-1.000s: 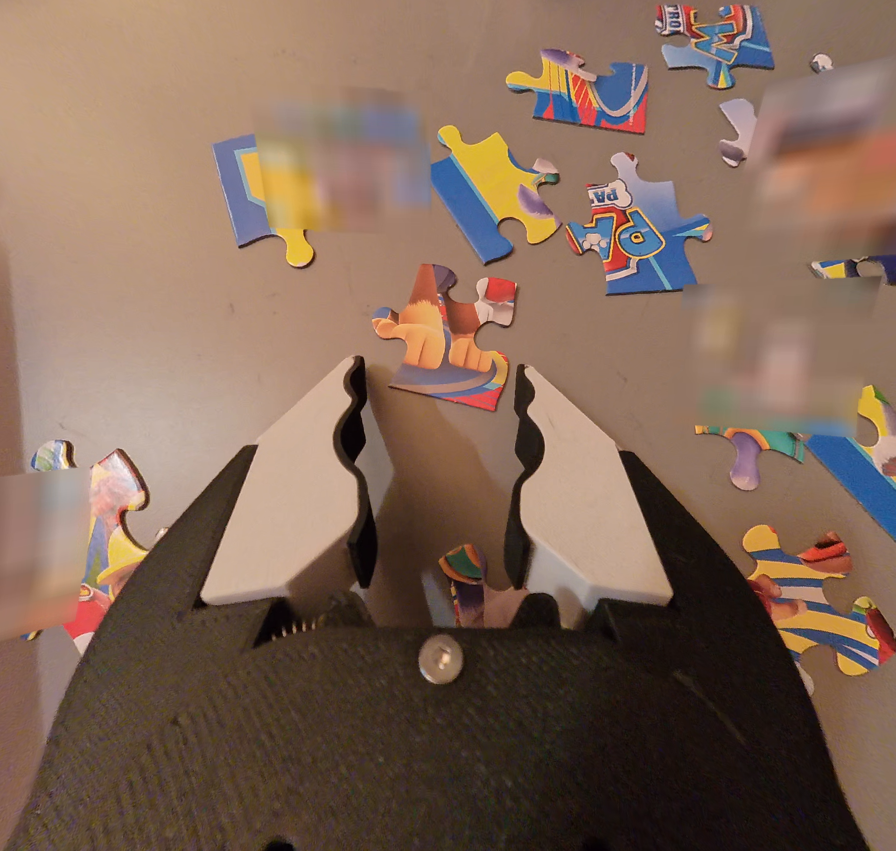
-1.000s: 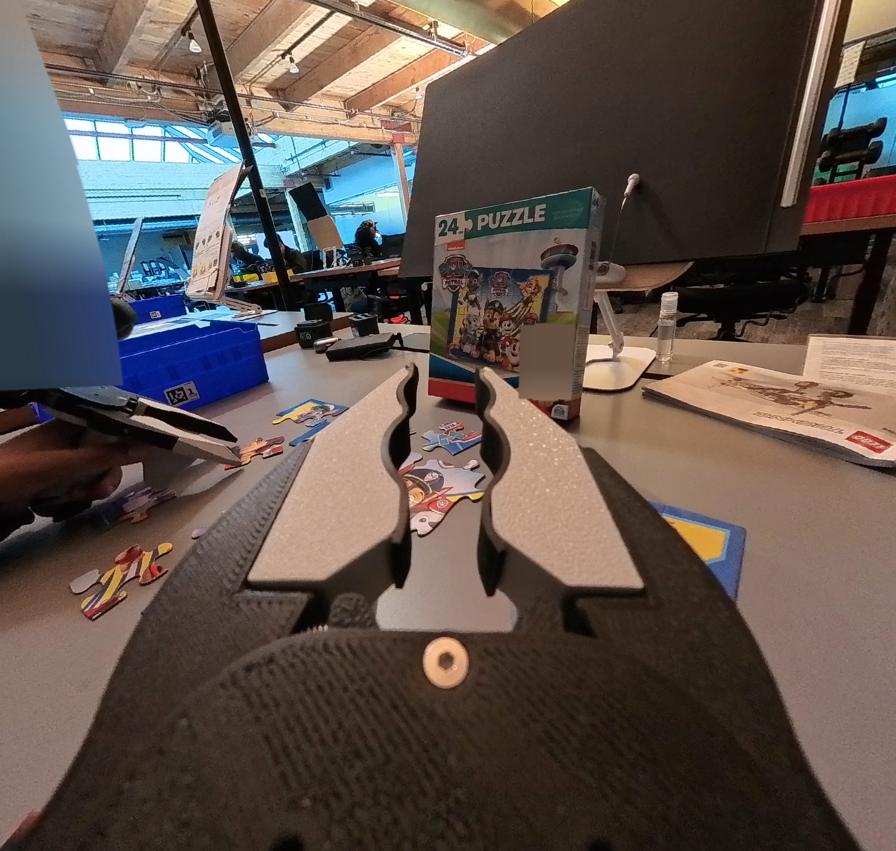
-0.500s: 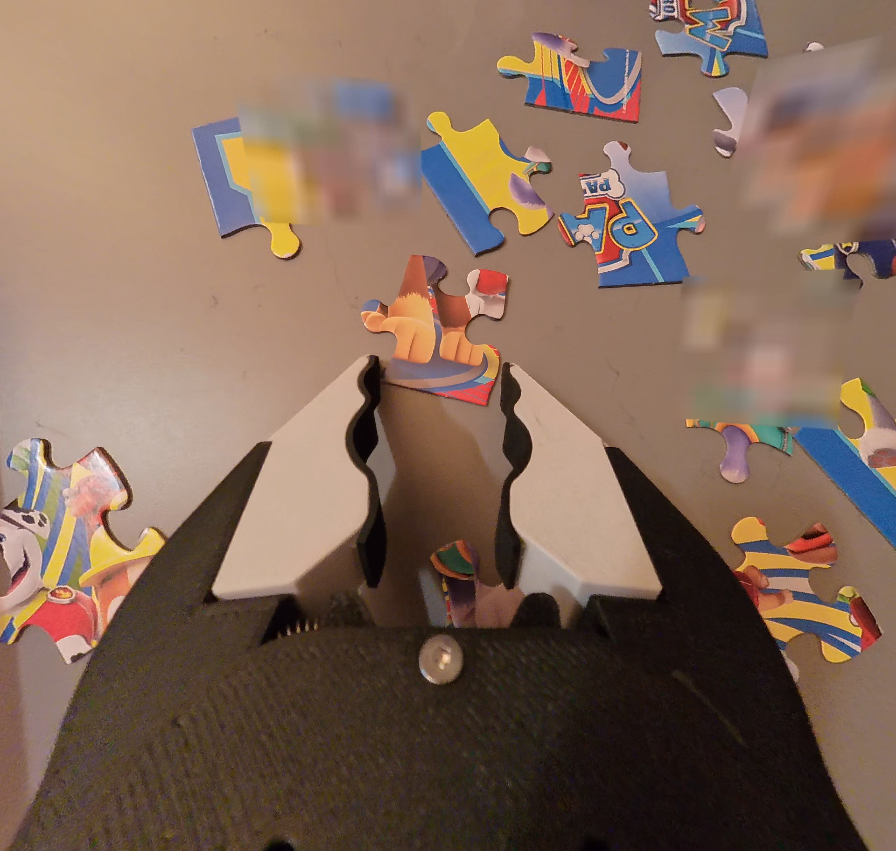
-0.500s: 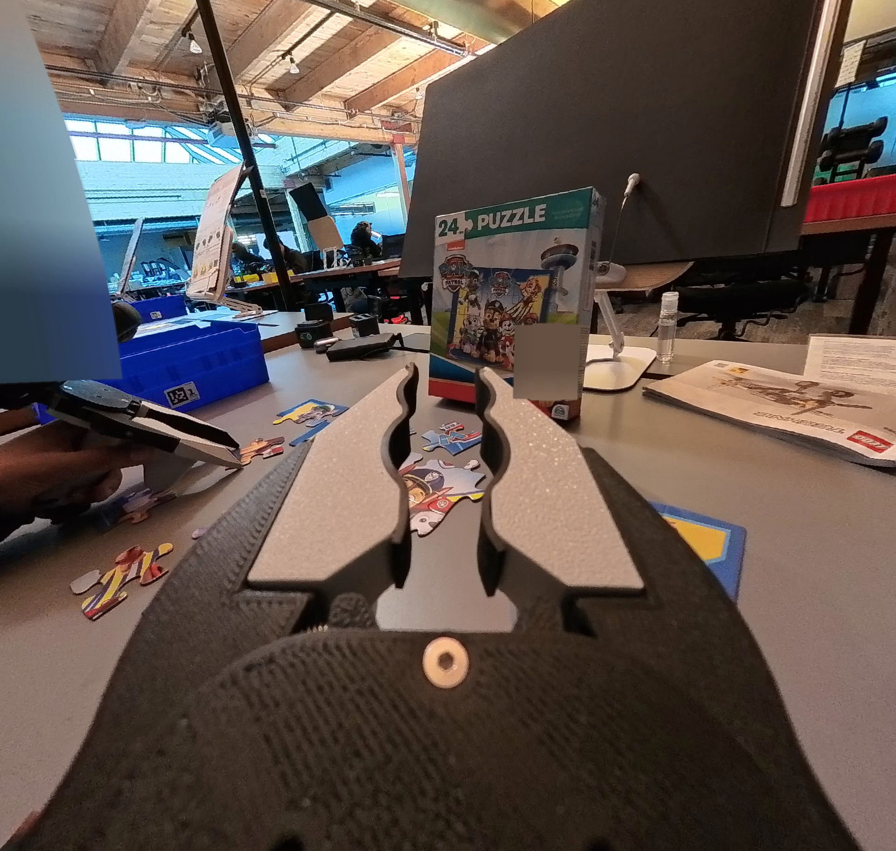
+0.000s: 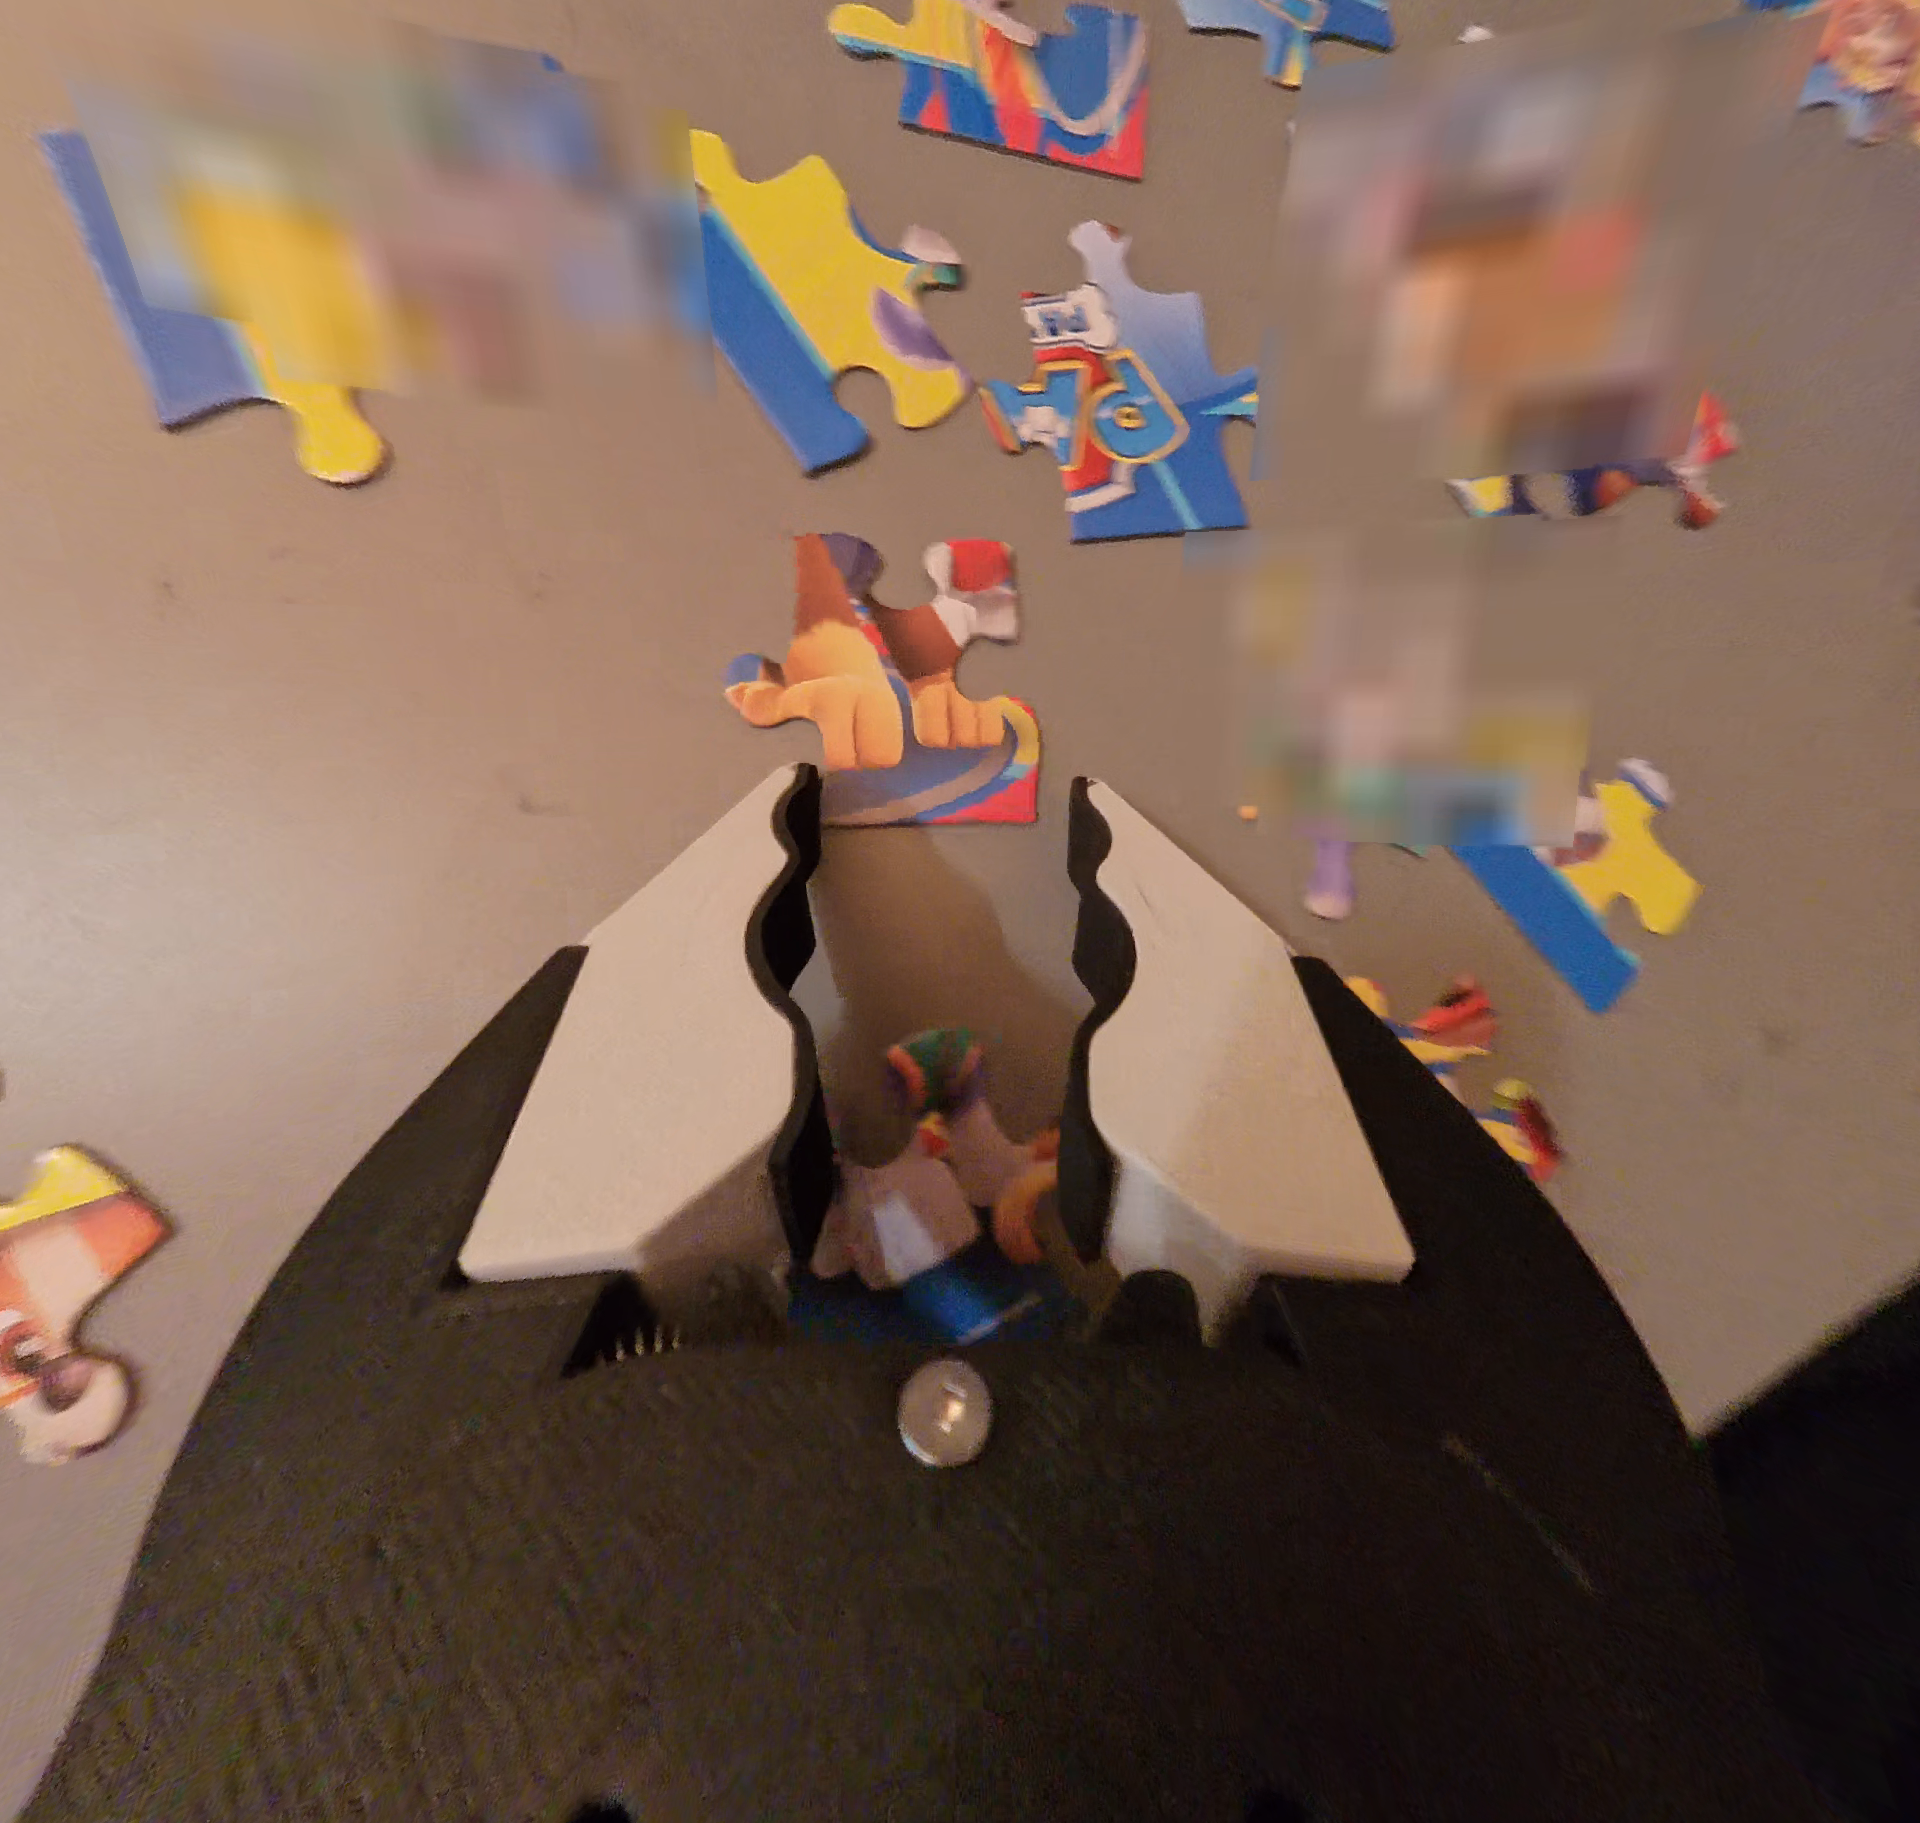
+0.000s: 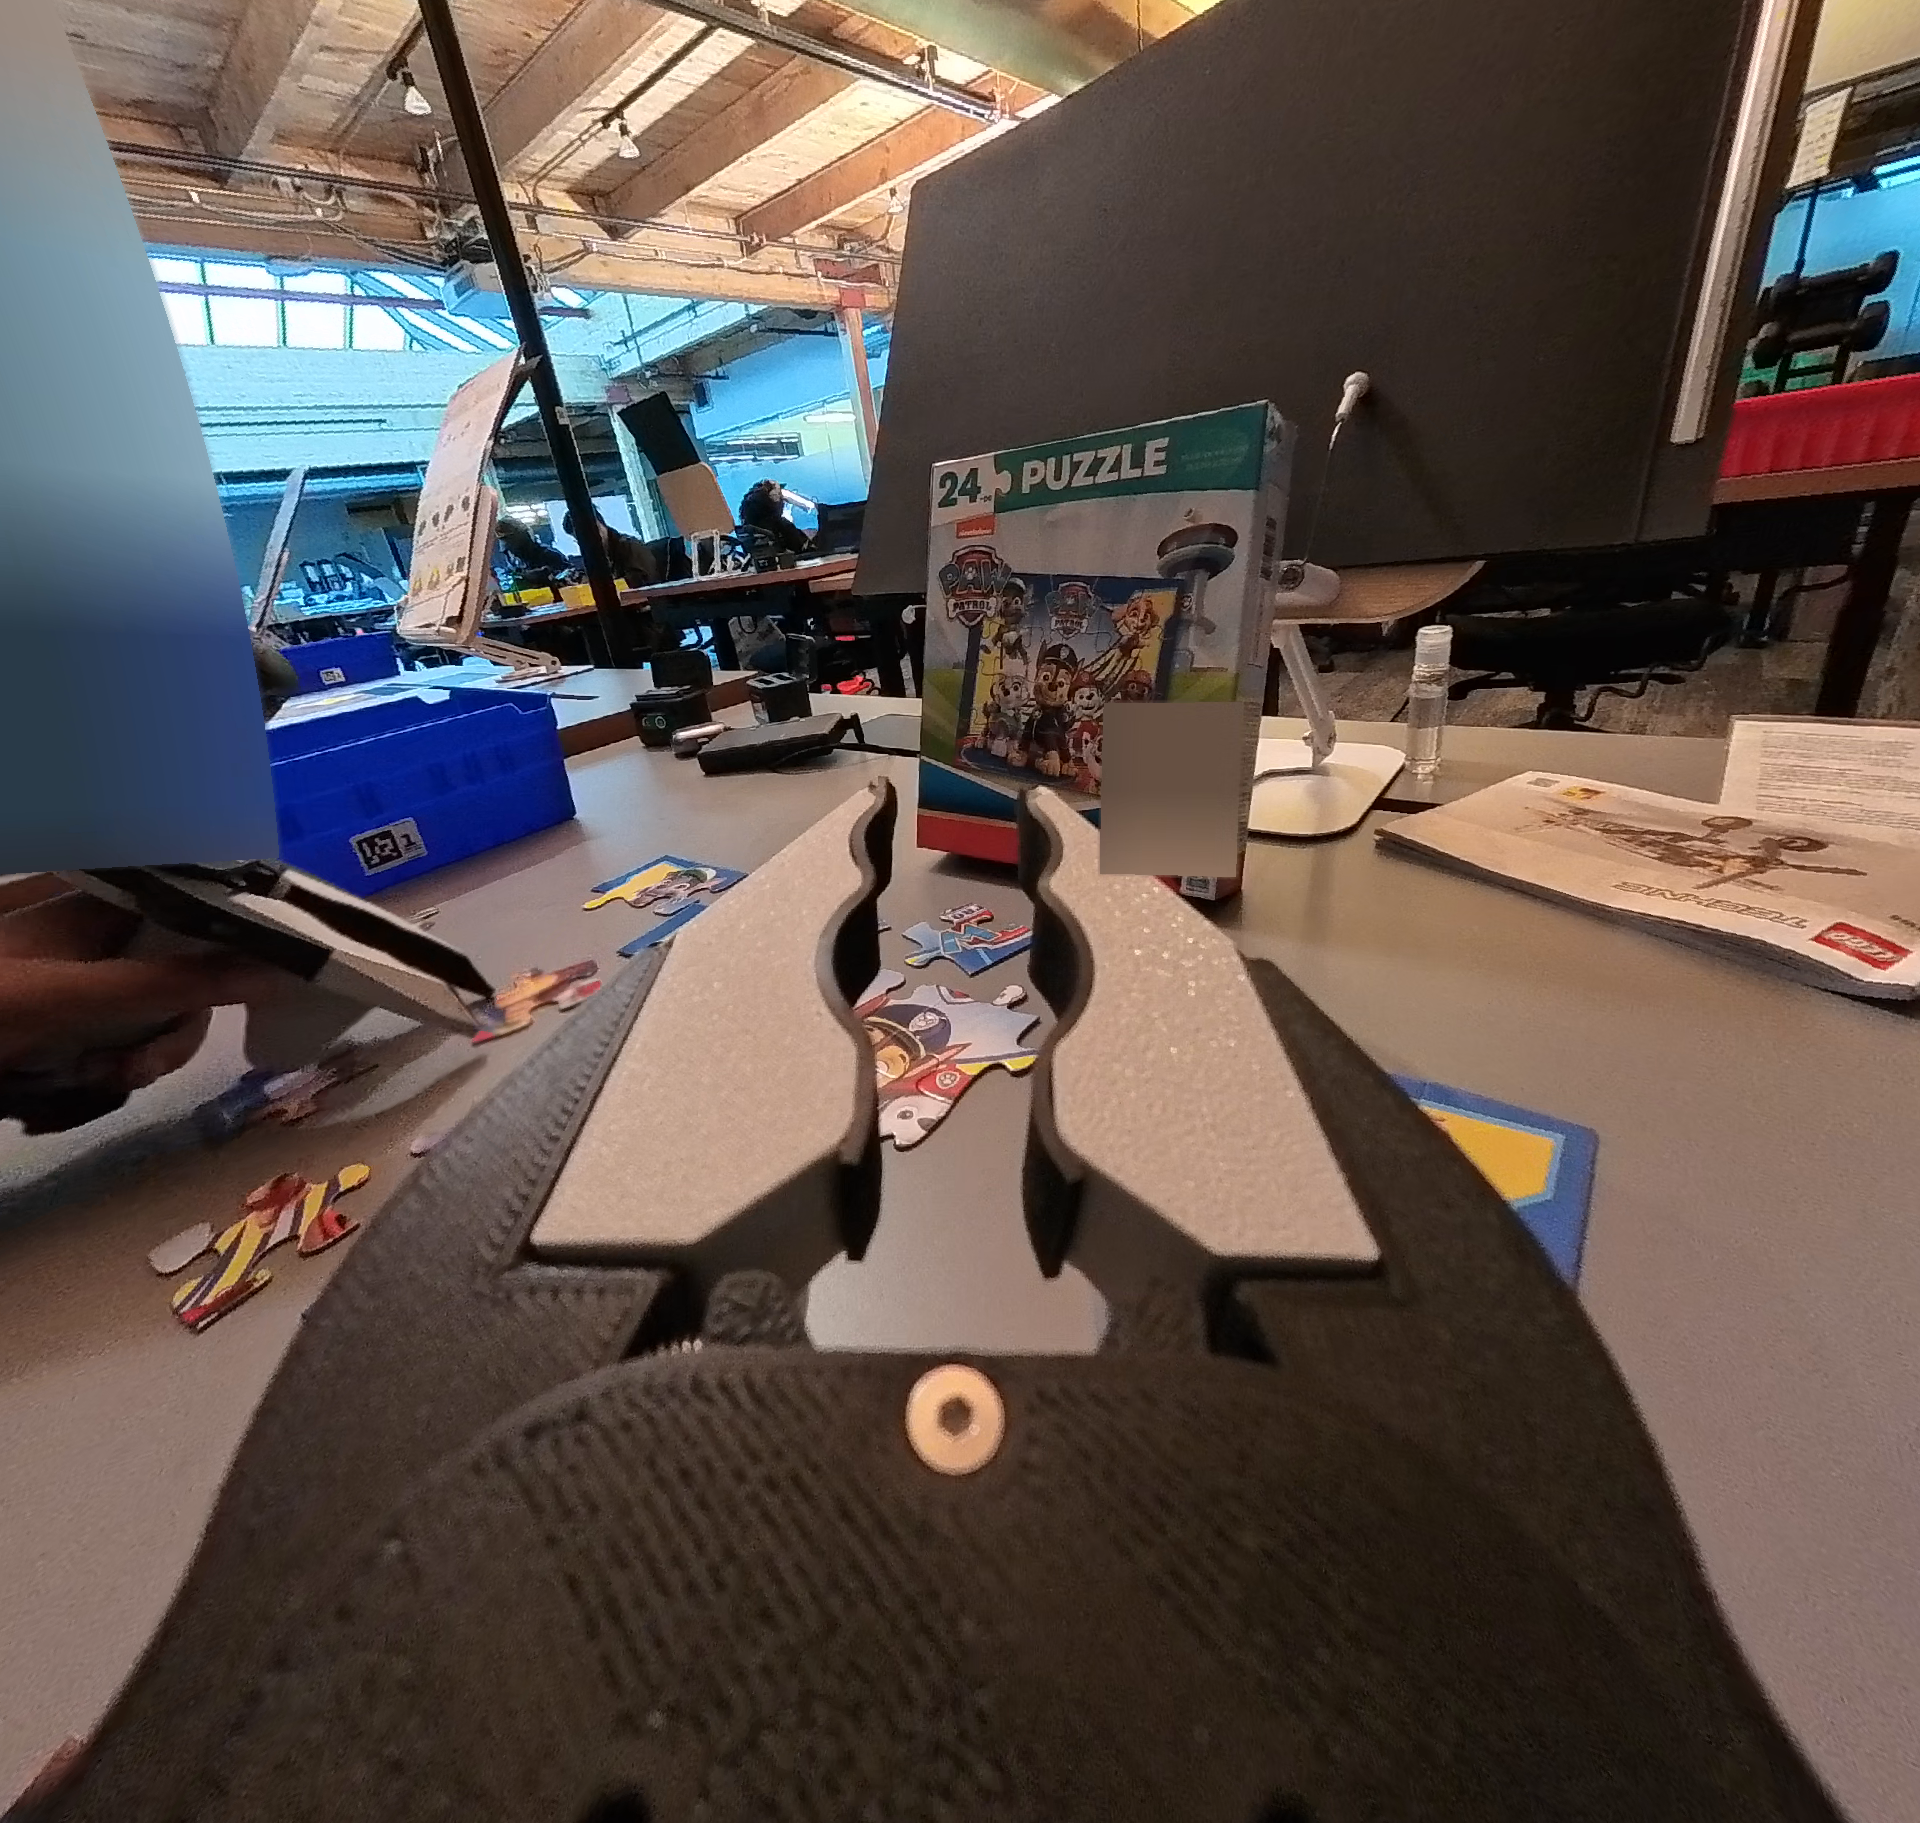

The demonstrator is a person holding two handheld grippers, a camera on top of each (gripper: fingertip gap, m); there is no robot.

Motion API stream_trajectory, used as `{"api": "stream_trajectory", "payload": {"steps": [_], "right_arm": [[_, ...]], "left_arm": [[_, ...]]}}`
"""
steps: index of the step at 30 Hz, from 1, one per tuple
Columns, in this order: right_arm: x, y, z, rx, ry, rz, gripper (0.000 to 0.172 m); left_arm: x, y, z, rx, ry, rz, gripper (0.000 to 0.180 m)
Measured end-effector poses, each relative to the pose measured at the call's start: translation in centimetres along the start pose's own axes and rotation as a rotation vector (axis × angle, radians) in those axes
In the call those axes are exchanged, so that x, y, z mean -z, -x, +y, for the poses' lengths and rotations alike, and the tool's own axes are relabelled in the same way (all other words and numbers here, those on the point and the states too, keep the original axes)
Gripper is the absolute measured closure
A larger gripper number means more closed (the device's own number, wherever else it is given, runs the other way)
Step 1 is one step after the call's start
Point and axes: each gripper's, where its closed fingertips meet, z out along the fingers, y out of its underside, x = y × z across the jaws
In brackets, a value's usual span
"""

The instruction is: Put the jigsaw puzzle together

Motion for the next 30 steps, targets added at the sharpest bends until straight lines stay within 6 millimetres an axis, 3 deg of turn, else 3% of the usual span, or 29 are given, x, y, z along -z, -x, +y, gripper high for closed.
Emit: {"api": "stream_trajectory", "payload": {"steps": [3, 5, 7, 10, 13, 21, 26, 30], "right_arm": [[0.0, 0.0, 0.0, 0.001, 0.001, 0.001, 0.150], [0.0, 0.0, 0.0, 0.001, 0.000, 0.001, 0.150], [0.0, 0.0, 0.0, -0.001, 0.000, 0.000, 0.150], [0.0, 0.0, 0.0, -0.002, -0.001, -0.001, 0.150], [0.0, 0.0, 0.0, -0.002, -0.002, 0.000, 0.150], [0.1, -0.2, -0.1, -0.003, -0.006, 0.006, 0.150], [0.1, -0.2, -0.1, -0.002, -0.005, 0.008, 0.150], [0.1, -0.2, -0.1, -0.005, -0.007, 0.007, 0.150]], "left_arm": [[0.4, -2.6, 0.0, 0.031, 0.020, 0.159, 0.133], [1.0, -2.9, -0.8, 0.040, -0.017, 0.197, 0.133], [1.5, -2.0, -1.8, 0.023, -0.074, 0.179, 0.133], [1.6, 0.9, -2.6, -0.045, -0.120, 0.074, 0.135], [1.1, 3.1, -2.5, -0.132, -0.098, 0.017, 0.150], [0.3, 3.9, -2.1, -0.274, 0.010, 0.100, 0.167], [0.2, 3.6, -2.2, -0.281, 0.033, 0.189, 0.168], [-0.1, 3.2, -1.5, -0.389, 0.093, 0.261, 0.167]]}}
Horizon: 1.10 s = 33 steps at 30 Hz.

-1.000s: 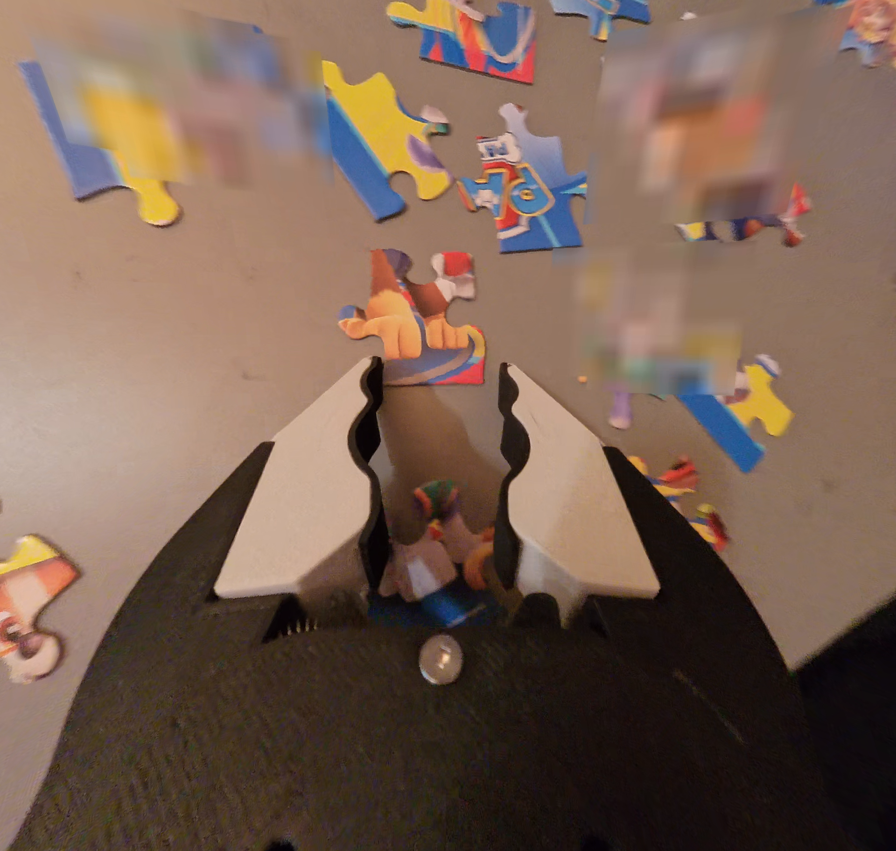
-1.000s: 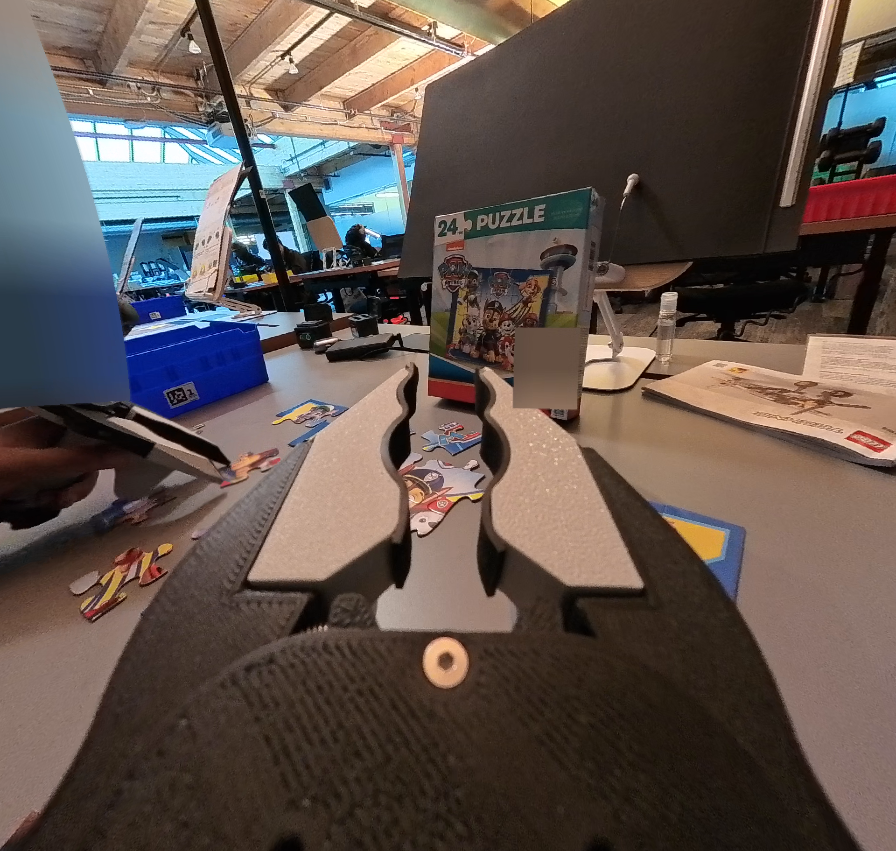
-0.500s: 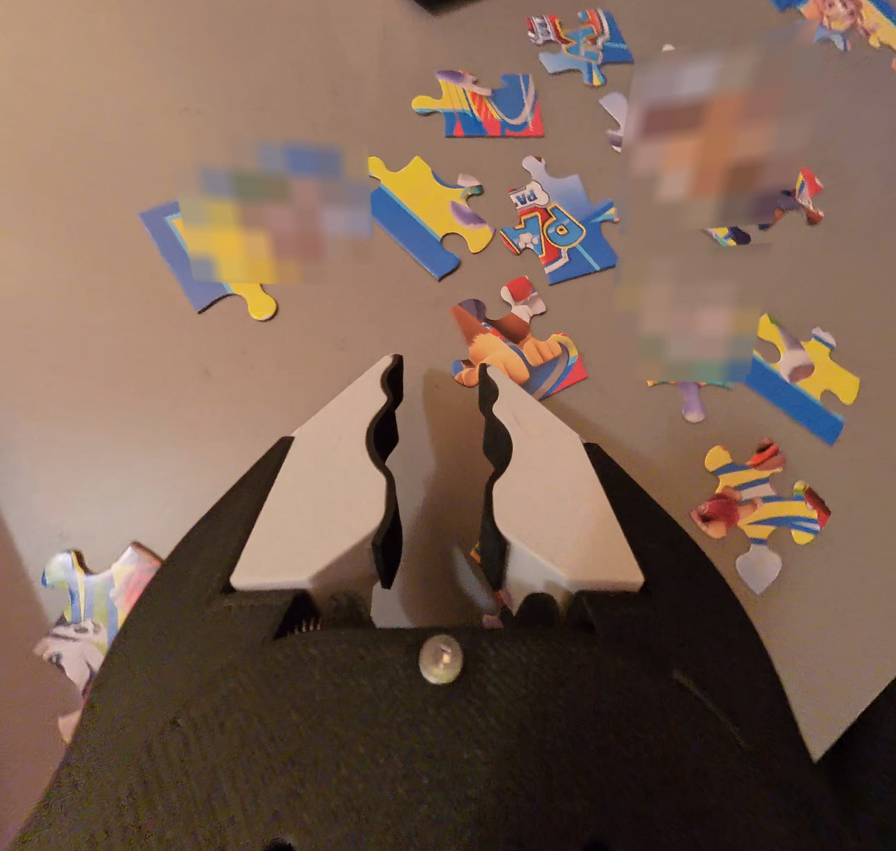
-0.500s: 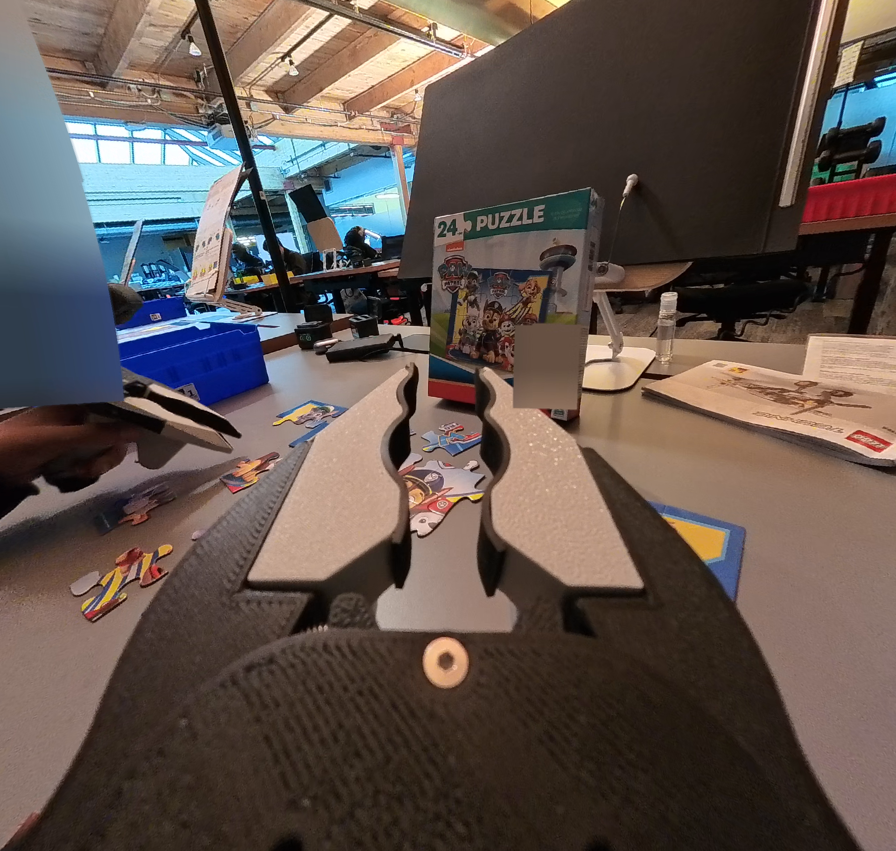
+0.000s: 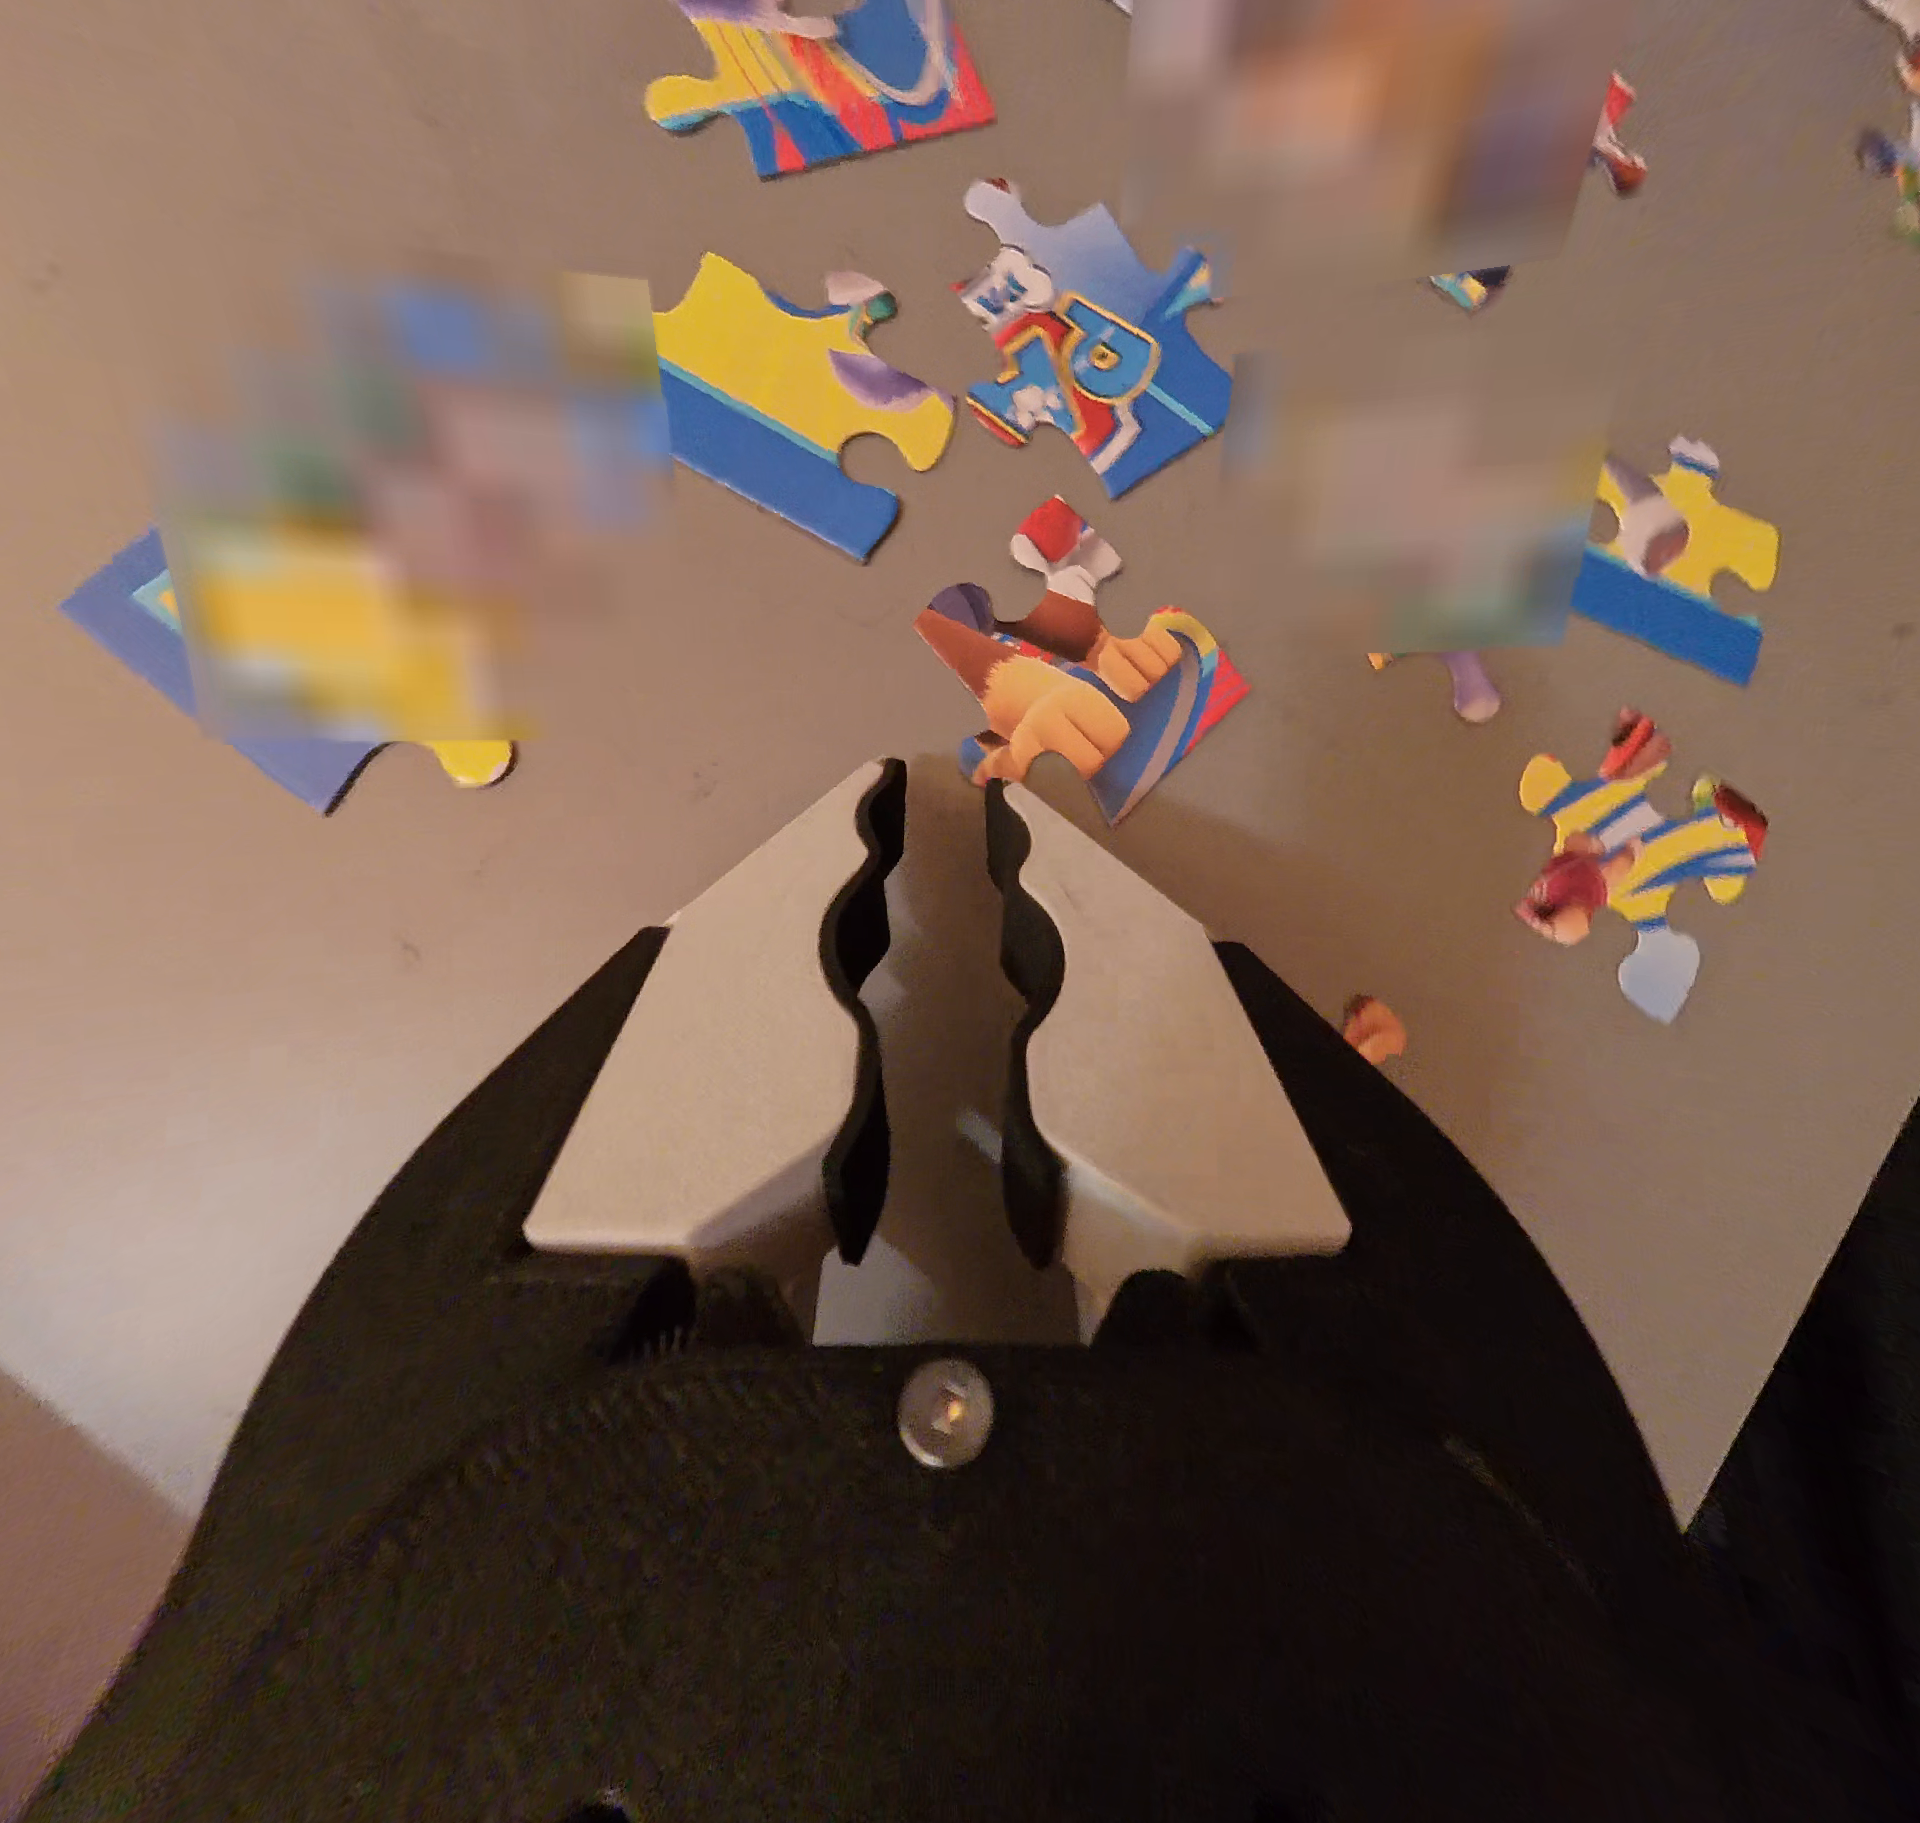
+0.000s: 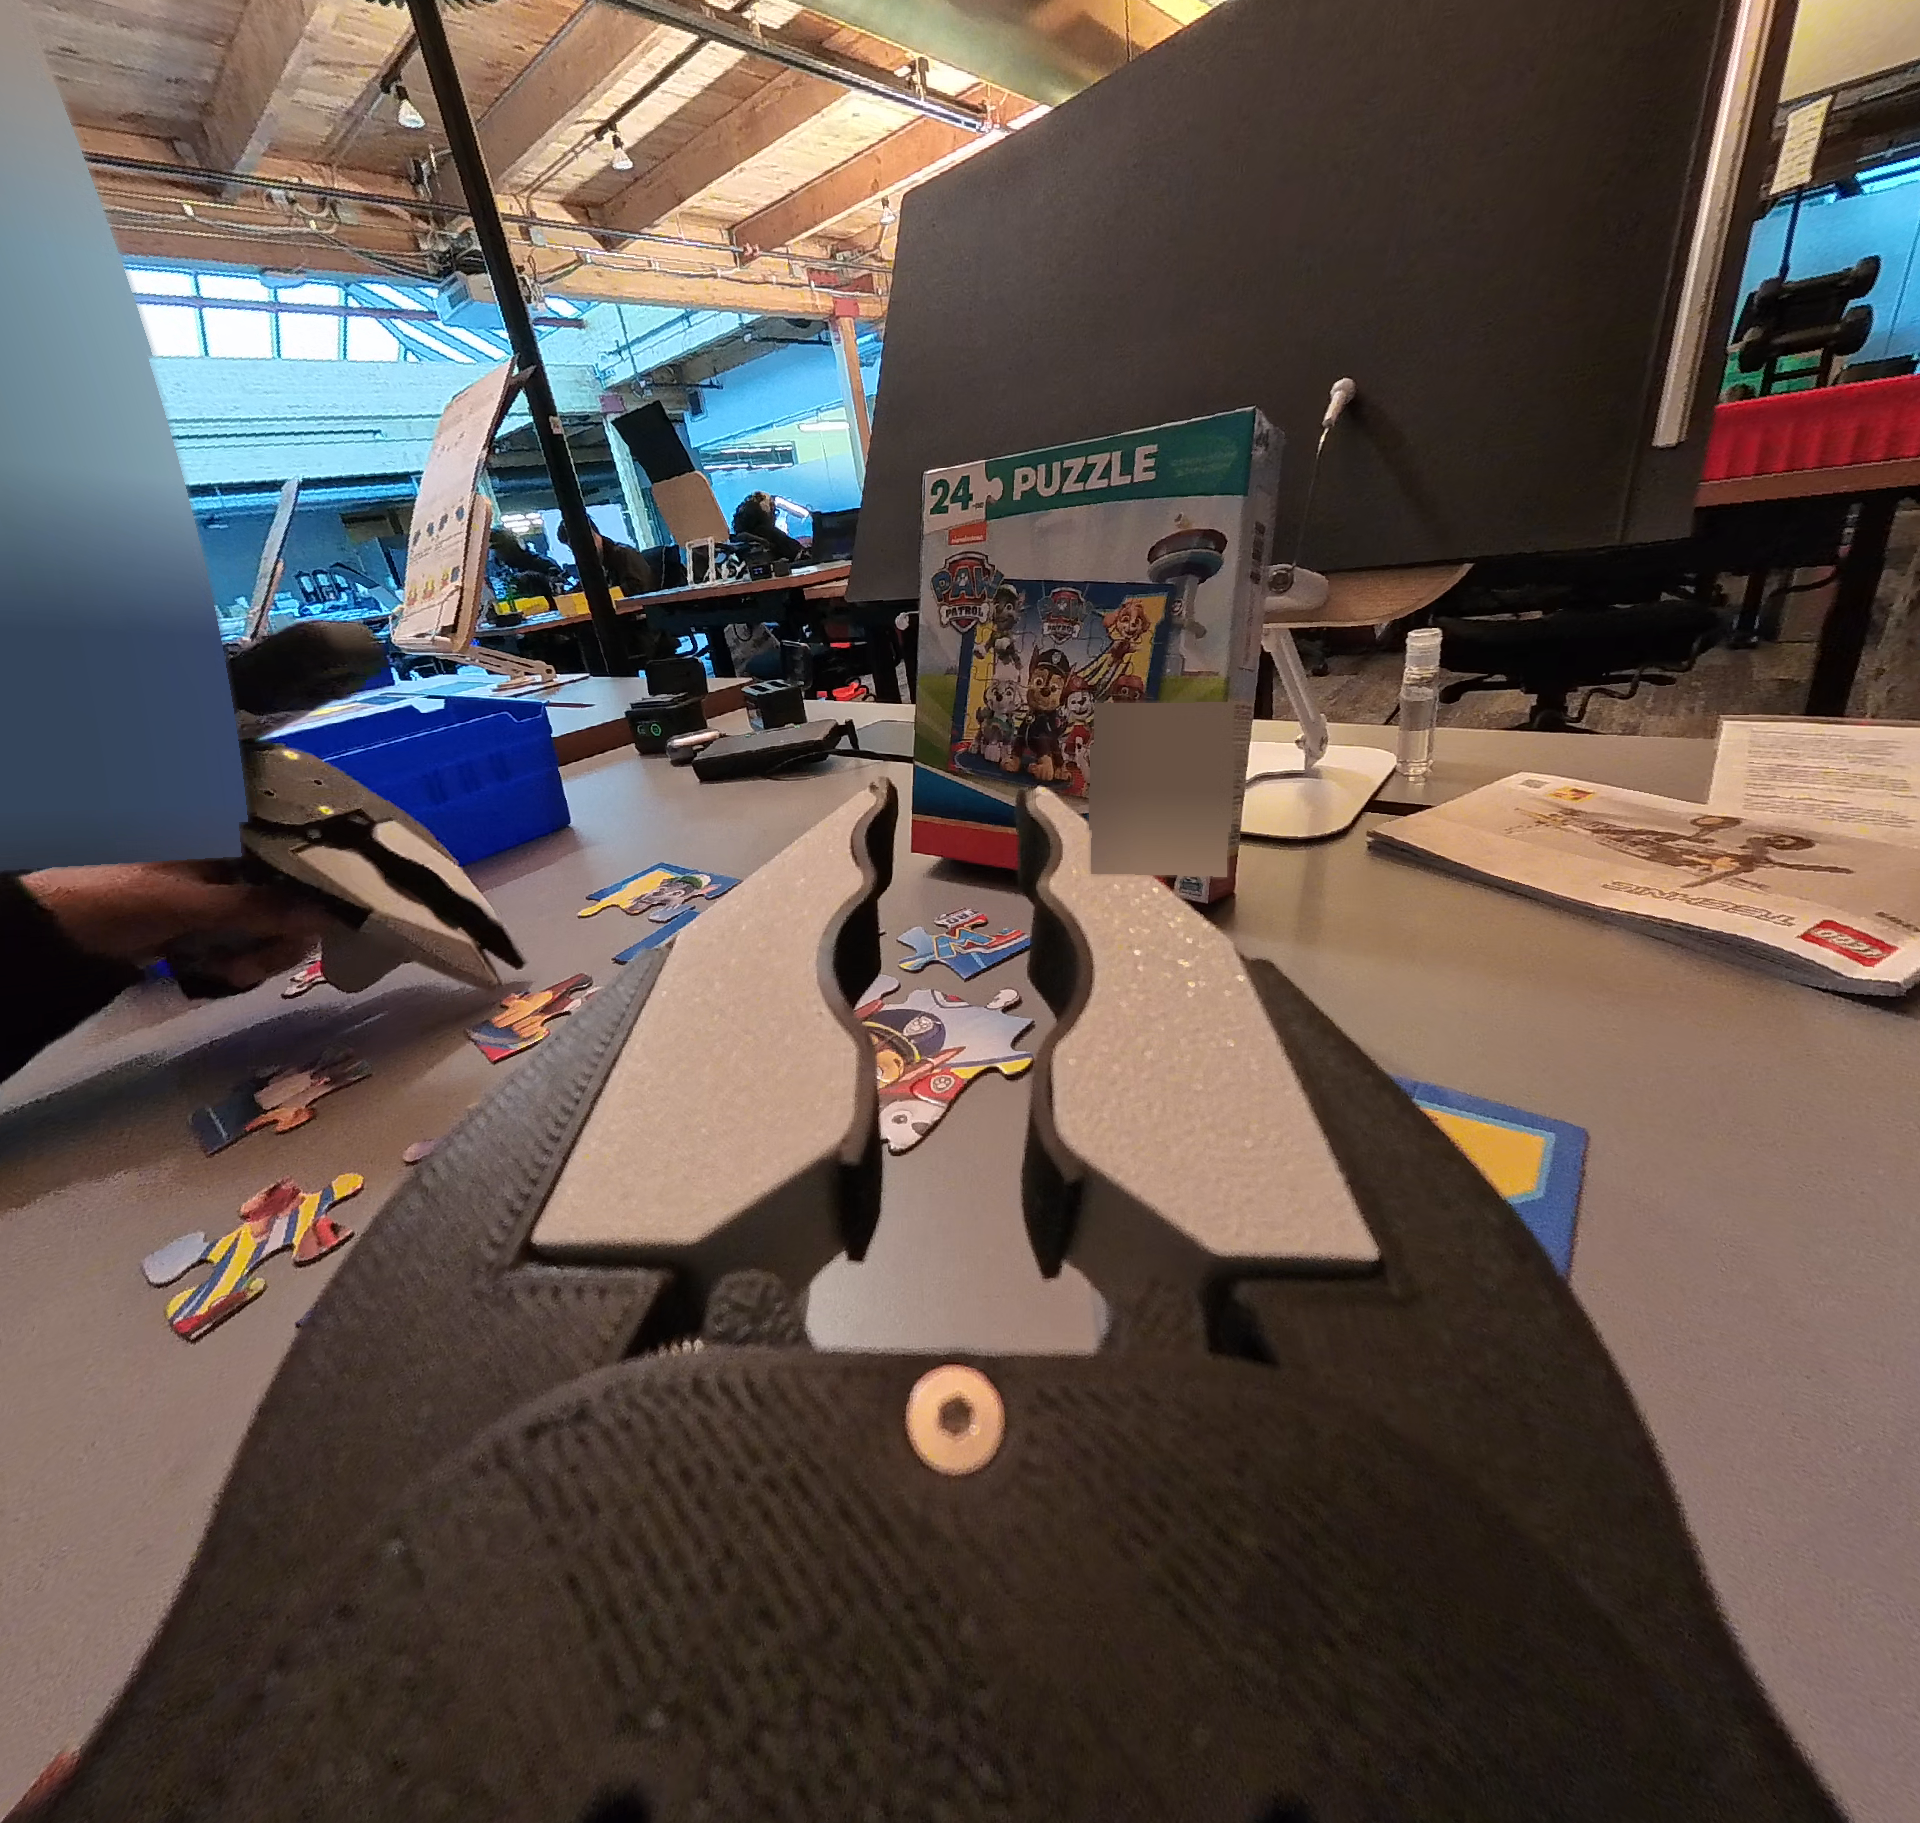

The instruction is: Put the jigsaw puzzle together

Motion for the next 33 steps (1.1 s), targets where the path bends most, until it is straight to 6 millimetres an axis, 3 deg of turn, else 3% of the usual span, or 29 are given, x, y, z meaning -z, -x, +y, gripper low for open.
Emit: {"api": "stream_trajectory", "payload": {"steps": [10, 17, 19, 27, 30, 33], "right_arm": [[0.0, 0.0, 0.0, 0.005, 0.001, 0.004, 0.151], [0.0, -0.1, 0.0, -0.004, -0.001, 0.003, 0.151], [0.0, -0.1, 0.0, -0.003, -0.001, 0.003, 0.151], [0.0, -0.1, 0.0, -0.009, -0.002, -0.001, 0.151], [-0.1, -0.1, 0.0, -0.007, -0.001, -0.002, 0.151], [0.0, 0.0, 0.0, -0.008, -0.002, -0.003, 0.151]], "left_arm": [[-0.9, -0.8, 0.3, -0.285, 0.174, 0.153, 0.165], [-0.9, -1.2, 0.4, -0.371, 0.173, 0.147, 0.169], [-0.8, -1.7, 0.5, -0.392, 0.162, 0.142, 0.180], [-0.6, -3.3, 1.0, -0.418, 0.164, 0.129, 0.180], [-0.4, -3.2, 0.7, -0.401, 0.161, 0.135, 0.164], [-0.5, -2.6, -0.1, -0.419, 0.131, 0.118, 0.159]]}}
